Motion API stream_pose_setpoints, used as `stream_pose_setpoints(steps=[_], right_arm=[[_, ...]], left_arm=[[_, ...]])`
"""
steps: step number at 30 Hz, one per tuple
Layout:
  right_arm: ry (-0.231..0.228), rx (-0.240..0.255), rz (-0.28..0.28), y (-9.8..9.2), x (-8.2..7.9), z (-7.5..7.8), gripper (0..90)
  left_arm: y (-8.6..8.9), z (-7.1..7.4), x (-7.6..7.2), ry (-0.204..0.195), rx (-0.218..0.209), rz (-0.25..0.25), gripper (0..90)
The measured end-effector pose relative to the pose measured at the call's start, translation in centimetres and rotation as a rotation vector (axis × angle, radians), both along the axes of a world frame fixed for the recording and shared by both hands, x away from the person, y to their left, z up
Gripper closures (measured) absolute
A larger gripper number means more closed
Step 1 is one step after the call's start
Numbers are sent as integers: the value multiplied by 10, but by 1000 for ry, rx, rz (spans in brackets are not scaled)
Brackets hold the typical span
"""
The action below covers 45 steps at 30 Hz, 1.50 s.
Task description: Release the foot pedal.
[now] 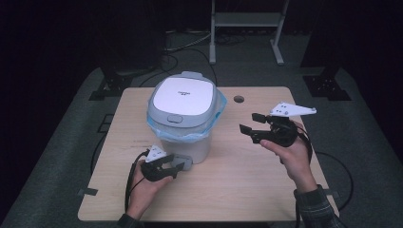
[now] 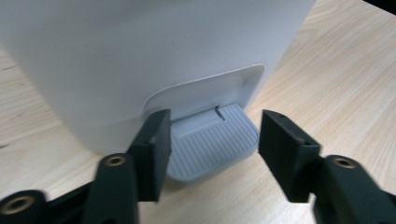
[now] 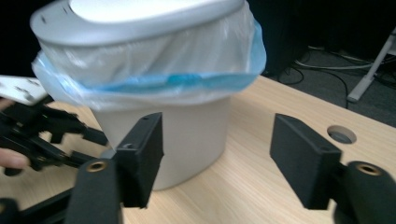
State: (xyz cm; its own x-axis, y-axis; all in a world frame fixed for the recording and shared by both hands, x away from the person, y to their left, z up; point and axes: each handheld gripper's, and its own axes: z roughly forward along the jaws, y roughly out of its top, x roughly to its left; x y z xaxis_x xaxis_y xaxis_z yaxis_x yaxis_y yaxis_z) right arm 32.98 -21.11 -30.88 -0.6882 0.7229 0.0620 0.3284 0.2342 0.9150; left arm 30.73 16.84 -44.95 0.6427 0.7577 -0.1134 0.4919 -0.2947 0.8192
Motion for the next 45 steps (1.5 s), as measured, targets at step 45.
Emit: stream_pose_setpoints(steps=[45], right_arm=[[203, -166, -203, -92, -53, -145, 104]], left_arm=[[59, -15, -22, 61, 135, -91, 38]])
